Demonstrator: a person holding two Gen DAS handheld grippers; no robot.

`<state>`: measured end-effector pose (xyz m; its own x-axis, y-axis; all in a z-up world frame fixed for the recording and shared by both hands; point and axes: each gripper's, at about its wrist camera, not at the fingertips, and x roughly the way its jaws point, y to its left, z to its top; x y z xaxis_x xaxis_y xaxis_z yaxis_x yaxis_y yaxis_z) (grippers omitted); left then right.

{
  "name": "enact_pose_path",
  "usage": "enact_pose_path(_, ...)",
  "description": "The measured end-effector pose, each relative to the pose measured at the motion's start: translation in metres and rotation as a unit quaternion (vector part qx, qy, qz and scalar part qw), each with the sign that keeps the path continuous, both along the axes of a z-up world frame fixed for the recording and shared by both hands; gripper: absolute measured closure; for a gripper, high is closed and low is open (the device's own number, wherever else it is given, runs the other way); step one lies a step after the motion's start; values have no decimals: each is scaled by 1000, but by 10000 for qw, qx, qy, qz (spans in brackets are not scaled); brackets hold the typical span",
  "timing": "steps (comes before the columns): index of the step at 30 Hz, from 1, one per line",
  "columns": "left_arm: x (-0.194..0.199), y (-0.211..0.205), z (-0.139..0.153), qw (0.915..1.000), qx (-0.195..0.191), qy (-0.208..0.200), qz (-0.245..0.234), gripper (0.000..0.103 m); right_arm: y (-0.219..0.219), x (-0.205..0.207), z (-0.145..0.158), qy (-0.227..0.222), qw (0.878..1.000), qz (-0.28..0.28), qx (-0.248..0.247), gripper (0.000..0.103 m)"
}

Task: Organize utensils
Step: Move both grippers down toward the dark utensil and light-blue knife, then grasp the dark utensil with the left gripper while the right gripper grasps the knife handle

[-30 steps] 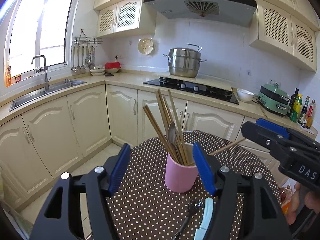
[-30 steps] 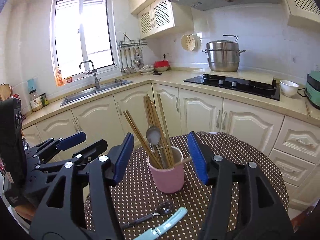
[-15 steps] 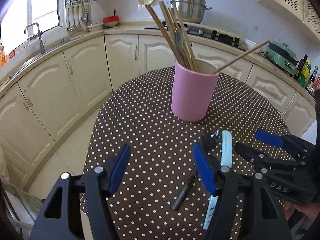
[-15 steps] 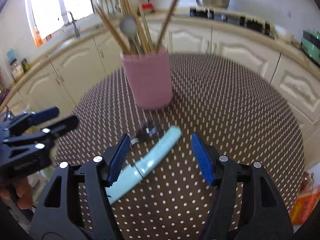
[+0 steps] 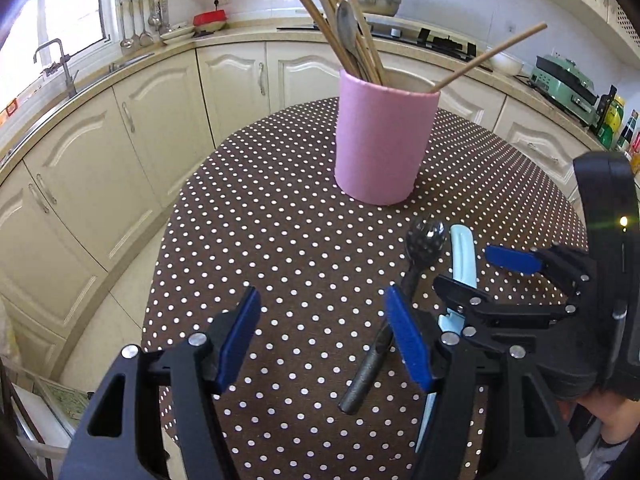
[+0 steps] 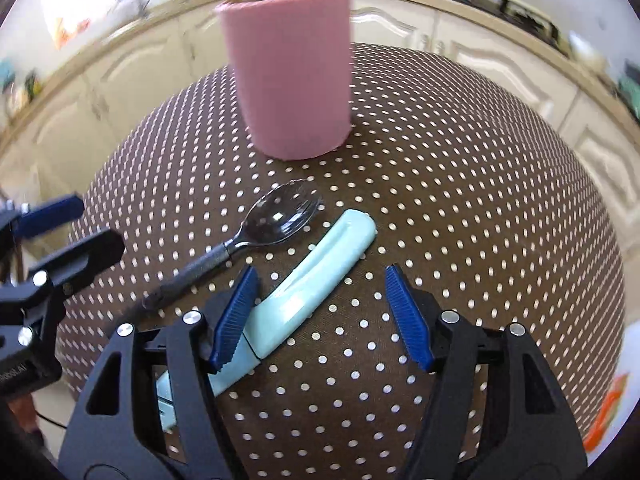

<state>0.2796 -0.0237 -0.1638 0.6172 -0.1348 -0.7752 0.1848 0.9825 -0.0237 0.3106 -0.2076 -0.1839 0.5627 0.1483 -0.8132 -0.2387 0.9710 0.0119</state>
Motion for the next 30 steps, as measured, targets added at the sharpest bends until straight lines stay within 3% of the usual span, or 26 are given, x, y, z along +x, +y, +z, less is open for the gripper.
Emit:
enact_pose_path(5, 7, -9, -9, 9994, -55, 311, -165, 39, 9, -2, 3, 93, 9981, 585, -165, 63)
enact_pose_path(8, 10, -18, -15, 9987, 6, 427, -294, 39, 8, -1, 6, 222, 9963, 799, -225, 70)
enact_pose_path(13, 17, -34, -22, 9962, 188, 616, -586, 39, -12, 1, 9, 444, 9951, 870, -134, 76)
enact_pose_path(18, 31, -54, -31, 9921, 397, 906, -776, 39, -29, 0, 13, 593, 9950, 798, 12, 76)
enact_pose_path(23, 44, -70, -37, 9898, 601, 946, -882, 40, -43, 7, 14, 721, 9947, 685, 248, 76)
enact_pose_path(26, 48, -79, -36, 9891, 565, 919, -1004, 55, -40, 8, 12, 765, 9948, 638, 216, 76)
enact_pose_path(30, 52, -87, -35, 9892, 510, 882, -1057, 90, -35, 19, 7, 773, 9951, 604, 101, 77)
